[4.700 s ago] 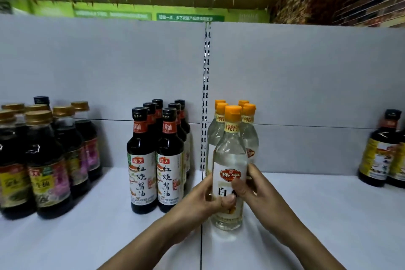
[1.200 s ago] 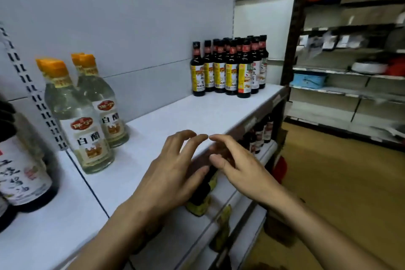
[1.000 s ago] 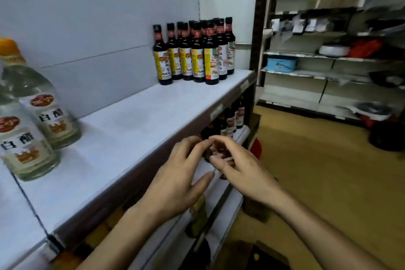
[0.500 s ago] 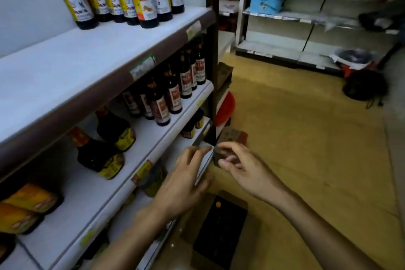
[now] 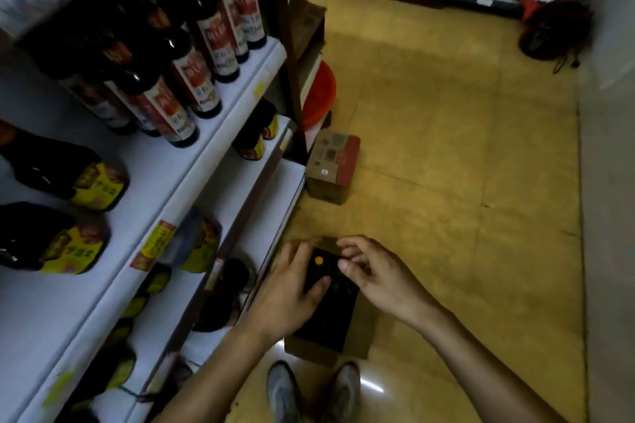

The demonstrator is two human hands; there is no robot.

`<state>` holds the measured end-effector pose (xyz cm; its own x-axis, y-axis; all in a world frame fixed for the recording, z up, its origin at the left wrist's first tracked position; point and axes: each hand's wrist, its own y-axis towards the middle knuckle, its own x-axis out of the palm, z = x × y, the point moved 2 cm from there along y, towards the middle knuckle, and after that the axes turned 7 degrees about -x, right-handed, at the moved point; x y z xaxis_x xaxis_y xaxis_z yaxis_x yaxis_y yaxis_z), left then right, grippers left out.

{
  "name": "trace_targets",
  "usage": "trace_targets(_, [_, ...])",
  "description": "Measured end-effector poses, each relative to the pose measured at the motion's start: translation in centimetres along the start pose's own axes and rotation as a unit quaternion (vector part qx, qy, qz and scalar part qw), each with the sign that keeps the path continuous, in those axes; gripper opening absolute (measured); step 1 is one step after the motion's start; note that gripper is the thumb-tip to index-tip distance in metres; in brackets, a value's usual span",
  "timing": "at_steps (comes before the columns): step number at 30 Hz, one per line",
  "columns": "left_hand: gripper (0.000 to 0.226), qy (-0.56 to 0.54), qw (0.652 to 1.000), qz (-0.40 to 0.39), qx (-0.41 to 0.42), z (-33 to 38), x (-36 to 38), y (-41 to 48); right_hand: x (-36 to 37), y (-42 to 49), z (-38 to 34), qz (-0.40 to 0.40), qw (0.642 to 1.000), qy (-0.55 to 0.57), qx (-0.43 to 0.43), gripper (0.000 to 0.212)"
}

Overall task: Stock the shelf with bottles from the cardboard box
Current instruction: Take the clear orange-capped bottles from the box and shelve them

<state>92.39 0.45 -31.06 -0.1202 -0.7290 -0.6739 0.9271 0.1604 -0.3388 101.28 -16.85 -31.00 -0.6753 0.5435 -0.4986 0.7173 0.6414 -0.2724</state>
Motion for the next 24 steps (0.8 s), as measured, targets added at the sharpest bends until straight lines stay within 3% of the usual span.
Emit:
trace_targets(9, [0.065, -0.031, 0.998, -0.03, -0.05, -9.6, 8.6, 5.0, 7.6, 4.3, 9.8, 0.006, 0.997, 0.036, 0.067, 0.034])
trace_targets(24, [0.069, -0.014, 0.996, -0.04, -0.079, -31.1, 28.4, 19.9, 23.5, 16.8, 36.5, 0.043, 0.996, 0.002, 0.082, 0.034])
